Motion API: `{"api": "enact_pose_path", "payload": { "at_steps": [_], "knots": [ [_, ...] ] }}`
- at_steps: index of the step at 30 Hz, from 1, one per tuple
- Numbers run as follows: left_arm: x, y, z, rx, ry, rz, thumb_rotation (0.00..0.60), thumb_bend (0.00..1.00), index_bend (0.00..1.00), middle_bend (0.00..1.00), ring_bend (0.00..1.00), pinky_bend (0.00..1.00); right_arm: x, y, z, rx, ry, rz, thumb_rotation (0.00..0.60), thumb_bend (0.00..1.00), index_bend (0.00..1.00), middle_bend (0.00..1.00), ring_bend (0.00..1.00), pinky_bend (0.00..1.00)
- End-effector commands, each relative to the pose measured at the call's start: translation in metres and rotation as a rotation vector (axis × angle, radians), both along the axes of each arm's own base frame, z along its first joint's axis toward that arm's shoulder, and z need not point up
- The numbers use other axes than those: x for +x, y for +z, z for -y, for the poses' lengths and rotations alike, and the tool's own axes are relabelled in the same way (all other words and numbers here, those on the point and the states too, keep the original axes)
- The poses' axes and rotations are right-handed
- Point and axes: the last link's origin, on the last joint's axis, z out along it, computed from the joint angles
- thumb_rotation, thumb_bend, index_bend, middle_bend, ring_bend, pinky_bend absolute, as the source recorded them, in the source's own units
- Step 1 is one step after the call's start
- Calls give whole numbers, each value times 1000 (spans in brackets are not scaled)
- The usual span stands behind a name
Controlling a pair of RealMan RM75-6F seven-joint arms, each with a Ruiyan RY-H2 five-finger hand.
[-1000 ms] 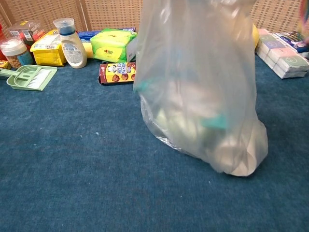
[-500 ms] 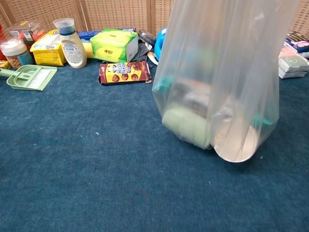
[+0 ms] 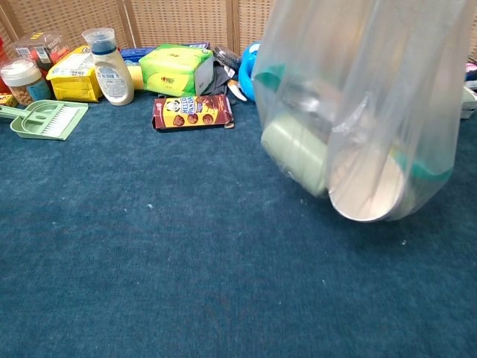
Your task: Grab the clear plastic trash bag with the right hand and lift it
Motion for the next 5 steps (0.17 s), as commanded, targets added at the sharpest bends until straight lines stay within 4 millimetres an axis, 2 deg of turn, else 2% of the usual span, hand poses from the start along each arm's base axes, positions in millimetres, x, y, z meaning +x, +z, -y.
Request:
{"api": "enact_pose_path", "payload": {
  "at_steps": [1,5],
  "knots": [
    [0,1,1,2,1,-2,0,211,390,315,267,131,-4,2,2,1,-3,7,600,699,575,652,719,851],
    [1,1,1,1,1,-5,0,211,391,315,266,131,-6,5,2,-2,-3,11,600,699,575,653,719,851]
  ]
}}
